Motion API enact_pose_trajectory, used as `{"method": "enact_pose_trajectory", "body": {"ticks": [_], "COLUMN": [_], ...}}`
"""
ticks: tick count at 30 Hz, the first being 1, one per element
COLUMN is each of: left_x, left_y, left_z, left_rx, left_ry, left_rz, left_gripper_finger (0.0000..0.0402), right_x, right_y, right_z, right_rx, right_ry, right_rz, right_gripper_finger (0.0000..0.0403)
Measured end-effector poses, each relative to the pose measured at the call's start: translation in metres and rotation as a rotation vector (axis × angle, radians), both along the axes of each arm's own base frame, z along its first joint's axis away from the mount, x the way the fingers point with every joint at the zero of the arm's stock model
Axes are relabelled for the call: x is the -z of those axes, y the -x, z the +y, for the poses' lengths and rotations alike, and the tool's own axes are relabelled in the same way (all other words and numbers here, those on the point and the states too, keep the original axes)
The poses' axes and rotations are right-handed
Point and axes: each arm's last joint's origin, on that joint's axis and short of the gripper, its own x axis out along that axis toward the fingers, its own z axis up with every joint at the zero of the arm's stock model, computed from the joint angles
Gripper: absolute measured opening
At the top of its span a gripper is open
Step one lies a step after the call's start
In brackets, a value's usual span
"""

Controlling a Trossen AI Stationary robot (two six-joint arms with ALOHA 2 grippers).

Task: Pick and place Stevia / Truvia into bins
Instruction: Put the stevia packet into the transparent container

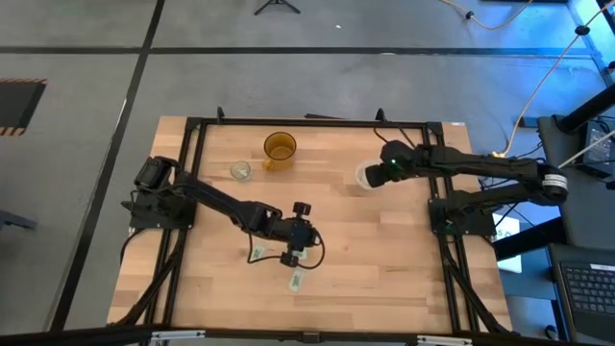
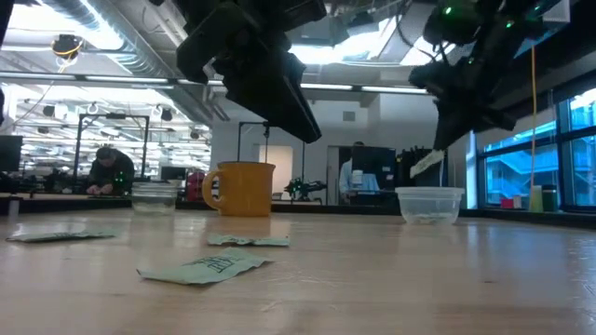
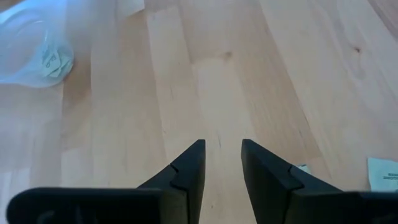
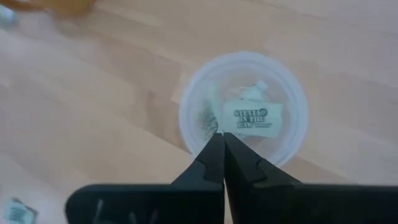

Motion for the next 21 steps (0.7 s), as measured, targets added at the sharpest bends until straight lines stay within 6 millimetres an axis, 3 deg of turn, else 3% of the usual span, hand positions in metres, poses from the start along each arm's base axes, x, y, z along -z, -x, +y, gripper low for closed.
{"method": "enact_pose_trajectory", "body": {"ticks": [11, 21], "left_x": [0.0, 0.0], "left_y": [0.0, 0.0], "left_z": [0.0, 0.0], "left_rx": [0.004, 0.004], "left_ry": [0.005, 0.006], "left_rz": [0.002, 0.001], "left_gripper_finger": [0.0099, 0.0099], "right_x": [0.028, 0.046], "right_y": [-0.015, -0.021], "right_z": [-0.021, -0.027], "right_rx": [-0.035, -0.066], "right_ry": [-0.067, -0.087], "right_rz": [0.104, 0.189], "right_gripper_finger": [0.0, 0.0006]}}
